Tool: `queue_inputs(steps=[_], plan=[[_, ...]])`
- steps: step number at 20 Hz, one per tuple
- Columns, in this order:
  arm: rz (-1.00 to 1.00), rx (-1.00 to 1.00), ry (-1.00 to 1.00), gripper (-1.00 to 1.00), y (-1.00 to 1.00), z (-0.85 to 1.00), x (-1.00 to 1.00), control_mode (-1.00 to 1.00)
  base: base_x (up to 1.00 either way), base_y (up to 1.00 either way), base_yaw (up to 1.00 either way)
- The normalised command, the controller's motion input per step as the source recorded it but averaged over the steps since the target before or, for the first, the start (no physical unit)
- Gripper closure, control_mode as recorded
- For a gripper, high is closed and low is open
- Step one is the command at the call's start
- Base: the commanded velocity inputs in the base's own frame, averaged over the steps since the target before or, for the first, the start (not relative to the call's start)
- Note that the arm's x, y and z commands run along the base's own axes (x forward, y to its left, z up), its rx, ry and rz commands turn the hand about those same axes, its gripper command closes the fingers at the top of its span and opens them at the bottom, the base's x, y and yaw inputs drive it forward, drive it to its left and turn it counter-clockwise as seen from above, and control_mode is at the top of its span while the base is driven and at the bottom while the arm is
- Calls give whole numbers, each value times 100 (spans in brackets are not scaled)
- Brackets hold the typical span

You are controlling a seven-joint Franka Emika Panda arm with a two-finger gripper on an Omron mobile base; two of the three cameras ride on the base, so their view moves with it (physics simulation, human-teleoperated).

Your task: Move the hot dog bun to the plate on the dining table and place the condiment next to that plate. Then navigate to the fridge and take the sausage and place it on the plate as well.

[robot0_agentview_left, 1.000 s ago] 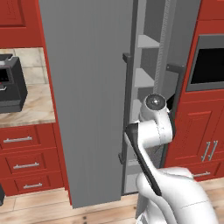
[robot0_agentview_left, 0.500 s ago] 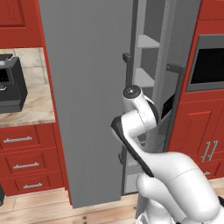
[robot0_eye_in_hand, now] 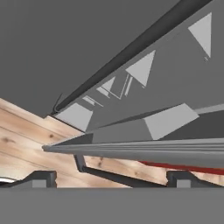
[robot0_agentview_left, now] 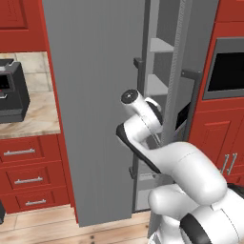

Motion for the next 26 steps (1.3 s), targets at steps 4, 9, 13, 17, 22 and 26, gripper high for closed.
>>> queue_inputs(steps=[4, 9, 13, 17, 22, 26], plan=[[0, -11, 0, -100, -16, 0, 45, -100, 0, 0, 0], [0, -10, 0, -100, -24, 0, 31, -100, 0, 0, 0], [0, -6, 0, -100, -30, 0, 22, -100, 0, 0, 0], [0, -6, 0, -100, -31, 0, 4, -100, 0, 0, 0], [0, -3, 0, -100, -35, 0, 0, -100, 0, 0, 0], [0, 0, 0, -100, -31, 0, 0, -100, 0, 0, 0]])
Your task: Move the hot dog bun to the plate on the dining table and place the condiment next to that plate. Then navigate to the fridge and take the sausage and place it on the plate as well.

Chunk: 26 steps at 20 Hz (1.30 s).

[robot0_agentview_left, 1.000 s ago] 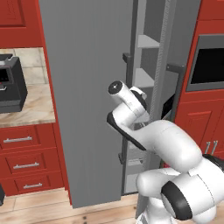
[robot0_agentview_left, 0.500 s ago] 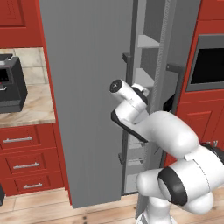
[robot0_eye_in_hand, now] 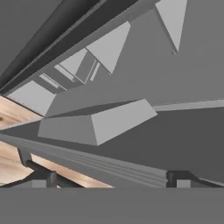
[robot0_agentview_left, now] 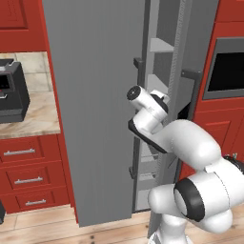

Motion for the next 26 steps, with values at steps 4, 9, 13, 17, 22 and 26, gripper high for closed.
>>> queue_inputs(steps=[4, 9, 13, 17, 22, 26], plan=[[0, -1, 0, -100, -32, 0, 0, -100, 0, 0, 0], [0, 0, 0, -100, -33, 0, -5, -100, 0, 0, 0], [0, 0, 0, -100, -39, 0, -12, -100, 0, 0, 0], [-2, 0, 0, -100, -54, 0, -37, -100, 0, 0, 0], [-6, 0, 0, -100, -72, -3, -63, -100, 0, 0, 0], [-8, 1, 0, -100, -80, -3, -58, -100, 0, 0, 0]])
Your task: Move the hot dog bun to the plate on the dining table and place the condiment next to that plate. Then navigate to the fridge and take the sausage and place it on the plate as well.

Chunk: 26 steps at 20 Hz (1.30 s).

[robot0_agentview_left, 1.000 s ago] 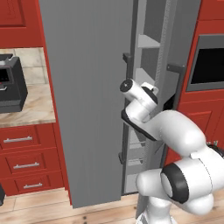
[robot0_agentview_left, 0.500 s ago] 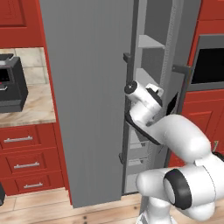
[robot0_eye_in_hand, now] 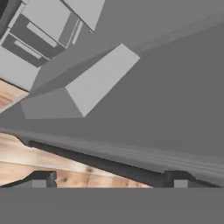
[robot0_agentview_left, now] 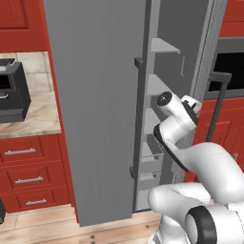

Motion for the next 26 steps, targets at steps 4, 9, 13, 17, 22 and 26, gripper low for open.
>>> queue_inputs(steps=[4, 9, 13, 17, 22, 26], plan=[[-1, 0, 0, -100, -83, 0, -14, -100, 0, 0, 0], [0, 0, 0, -100, -81, 0, 2, -100, 0, 0, 0], [0, 0, 0, -100, -78, 0, 3, -100, 0, 0, 0], [0, 1, 0, -100, -66, 0, 3, -100, 0, 0, 0], [0, 9, 0, -100, -46, 0, 11, -100, 0, 0, 0], [0, 13, 0, -100, -35, 3, 20, -100, 0, 0, 0]])
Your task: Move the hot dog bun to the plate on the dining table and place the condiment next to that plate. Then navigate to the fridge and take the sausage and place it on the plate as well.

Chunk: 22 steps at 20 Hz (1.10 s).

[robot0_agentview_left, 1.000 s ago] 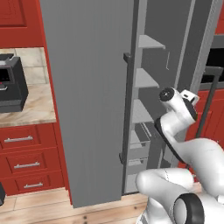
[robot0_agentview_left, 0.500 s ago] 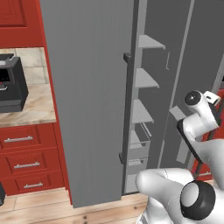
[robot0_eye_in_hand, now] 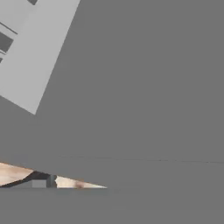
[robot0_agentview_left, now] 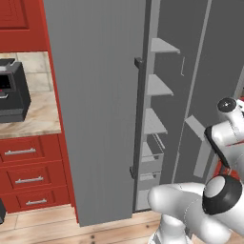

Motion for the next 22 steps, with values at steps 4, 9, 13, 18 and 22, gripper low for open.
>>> queue_inputs(steps=[4, 9, 13, 18, 22], plan=[[0, 14, -1, -100, -6, 10, 1, -100, 0, 0, 0], [4, 7, -7, -100, 55, 5, -23, -100, 0, 0, 0], [3, 1, -6, -100, 82, 8, -29, -100, 0, 0, 0], [0, 9, 0, -100, 89, 14, -11, -100, 0, 0, 0], [0, 23, 0, -100, 83, 15, 0, -100, 0, 0, 0]])
